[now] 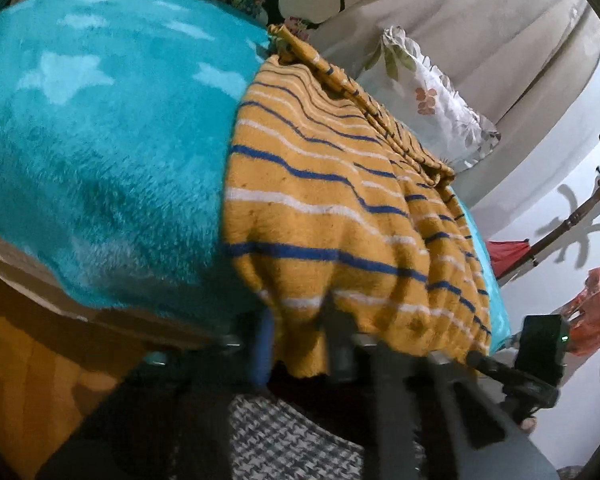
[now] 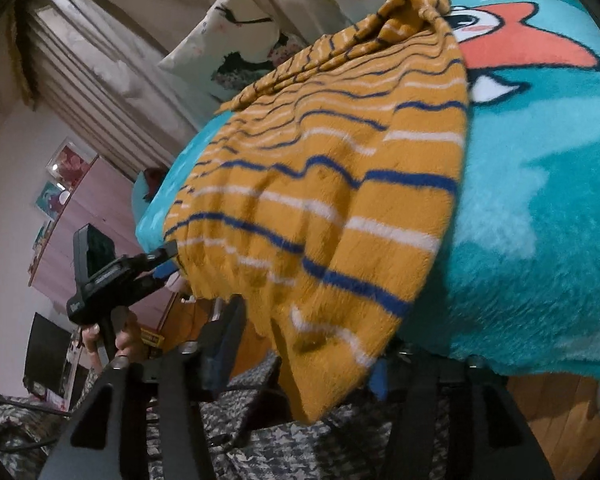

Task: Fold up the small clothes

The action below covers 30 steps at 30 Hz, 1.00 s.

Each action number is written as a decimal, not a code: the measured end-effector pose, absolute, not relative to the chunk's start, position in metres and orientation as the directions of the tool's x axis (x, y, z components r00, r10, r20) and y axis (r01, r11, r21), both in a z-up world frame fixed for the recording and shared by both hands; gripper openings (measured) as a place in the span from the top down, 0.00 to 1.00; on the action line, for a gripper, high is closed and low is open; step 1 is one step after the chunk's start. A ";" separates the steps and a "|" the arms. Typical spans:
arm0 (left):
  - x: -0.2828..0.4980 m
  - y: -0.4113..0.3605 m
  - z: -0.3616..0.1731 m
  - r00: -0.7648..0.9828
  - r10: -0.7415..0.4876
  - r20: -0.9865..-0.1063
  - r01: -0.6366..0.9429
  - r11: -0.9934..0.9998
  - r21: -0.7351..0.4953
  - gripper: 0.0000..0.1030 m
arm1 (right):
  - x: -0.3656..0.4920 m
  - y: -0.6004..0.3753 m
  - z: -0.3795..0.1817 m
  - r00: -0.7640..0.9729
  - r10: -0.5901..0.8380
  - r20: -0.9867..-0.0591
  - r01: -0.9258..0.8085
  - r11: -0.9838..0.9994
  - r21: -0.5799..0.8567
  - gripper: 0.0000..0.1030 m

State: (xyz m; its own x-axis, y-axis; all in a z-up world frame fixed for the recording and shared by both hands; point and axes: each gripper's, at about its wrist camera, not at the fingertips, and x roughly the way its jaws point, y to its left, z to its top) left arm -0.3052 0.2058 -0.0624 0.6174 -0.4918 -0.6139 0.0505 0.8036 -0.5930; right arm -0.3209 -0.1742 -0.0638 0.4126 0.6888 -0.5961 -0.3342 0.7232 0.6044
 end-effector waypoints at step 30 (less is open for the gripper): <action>0.000 0.152 0.072 0.674 -0.256 -0.693 -0.034 0.926 -0.375 0.90 | -0.038 -0.210 0.063 0.563 0.657 -0.501 -0.228 0.706 0.670 0.91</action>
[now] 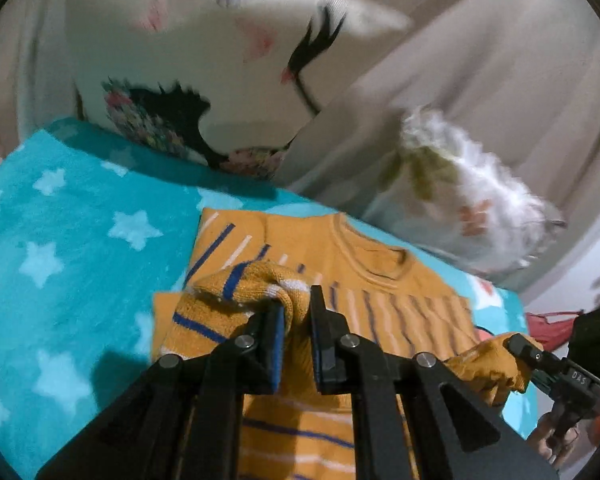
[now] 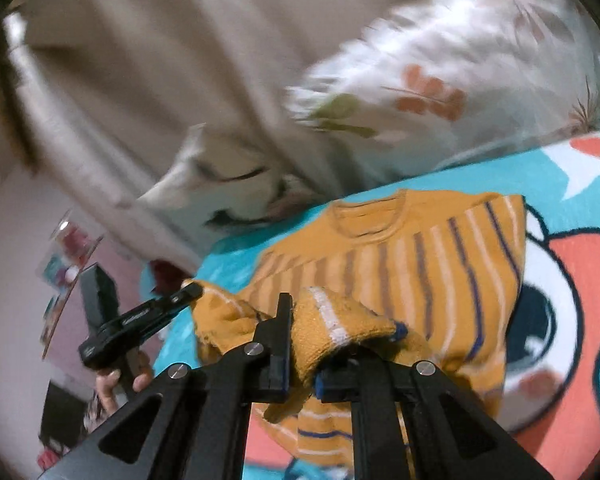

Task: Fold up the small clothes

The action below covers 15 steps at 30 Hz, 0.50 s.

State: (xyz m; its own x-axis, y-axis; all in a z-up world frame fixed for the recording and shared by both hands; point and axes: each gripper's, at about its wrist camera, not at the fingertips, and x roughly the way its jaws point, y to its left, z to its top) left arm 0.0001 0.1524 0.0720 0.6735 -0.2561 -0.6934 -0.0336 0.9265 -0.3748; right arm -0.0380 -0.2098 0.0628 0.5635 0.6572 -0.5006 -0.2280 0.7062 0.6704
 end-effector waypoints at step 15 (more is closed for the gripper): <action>0.073 0.214 0.027 0.677 -0.450 -0.583 -0.143 0.696 -0.704 0.50 | 0.062 -0.257 -0.019 0.579 0.718 -0.386 0.045 0.444 0.895 0.60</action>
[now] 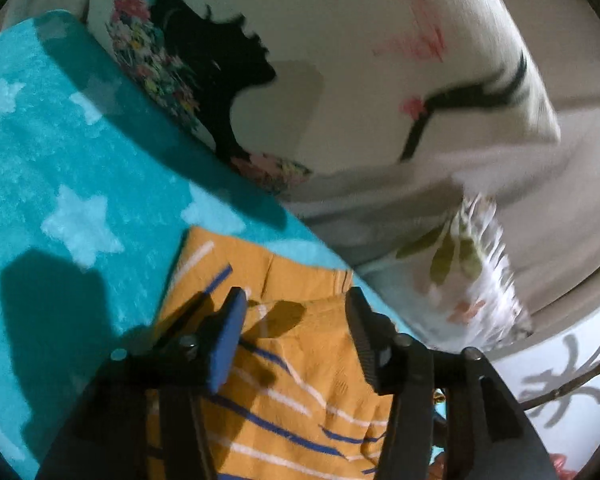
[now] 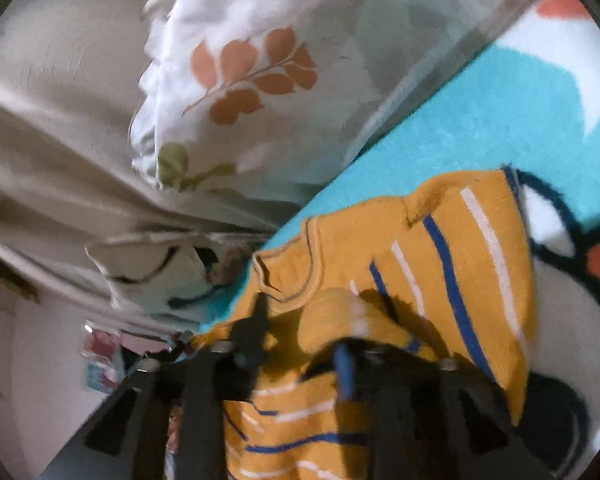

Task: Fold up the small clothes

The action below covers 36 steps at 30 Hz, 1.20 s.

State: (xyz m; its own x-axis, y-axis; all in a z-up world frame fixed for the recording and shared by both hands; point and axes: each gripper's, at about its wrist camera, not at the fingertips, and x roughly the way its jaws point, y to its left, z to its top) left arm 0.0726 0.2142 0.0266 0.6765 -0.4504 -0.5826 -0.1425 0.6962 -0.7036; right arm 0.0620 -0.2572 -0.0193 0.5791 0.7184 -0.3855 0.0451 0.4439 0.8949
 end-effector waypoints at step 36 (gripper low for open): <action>-0.032 0.208 0.012 0.527 -0.303 -0.794 -0.033 0.926 -0.375 0.85 | -0.054 -0.267 0.003 0.508 0.452 -0.733 -0.036 0.862 0.506 0.80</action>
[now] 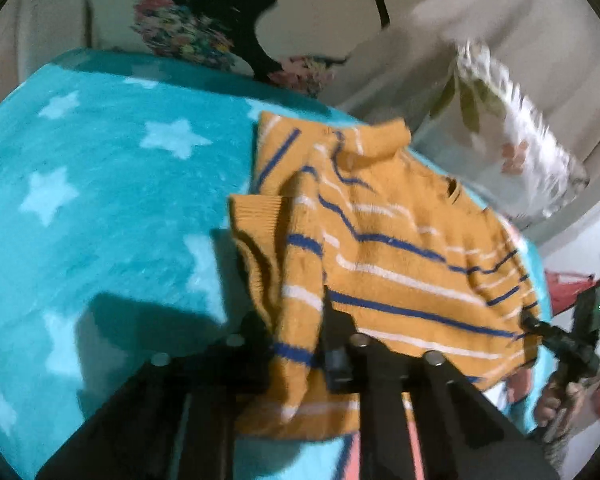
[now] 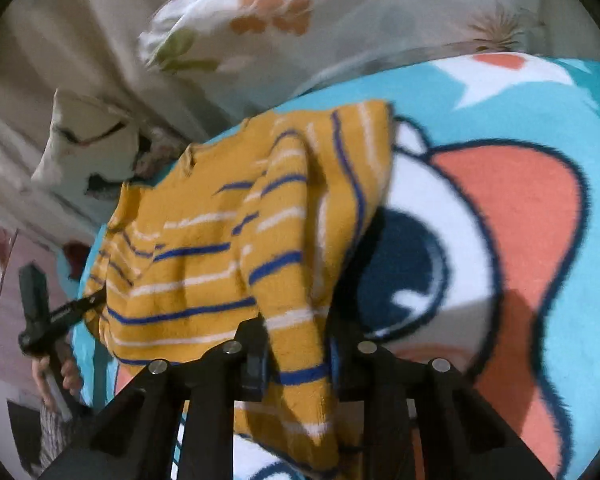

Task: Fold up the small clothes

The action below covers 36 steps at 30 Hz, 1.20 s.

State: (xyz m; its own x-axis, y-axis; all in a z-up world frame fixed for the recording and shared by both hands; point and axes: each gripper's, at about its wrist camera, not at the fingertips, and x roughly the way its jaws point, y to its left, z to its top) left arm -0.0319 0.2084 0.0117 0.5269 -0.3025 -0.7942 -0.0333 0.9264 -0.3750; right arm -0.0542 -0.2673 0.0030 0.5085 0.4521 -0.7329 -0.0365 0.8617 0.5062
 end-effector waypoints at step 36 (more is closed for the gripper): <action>0.078 0.136 0.011 0.513 -0.166 -0.843 -0.001 0.981 -0.194 0.39 | 0.016 -0.211 0.041 0.553 0.365 -0.749 -0.221 0.931 0.290 0.56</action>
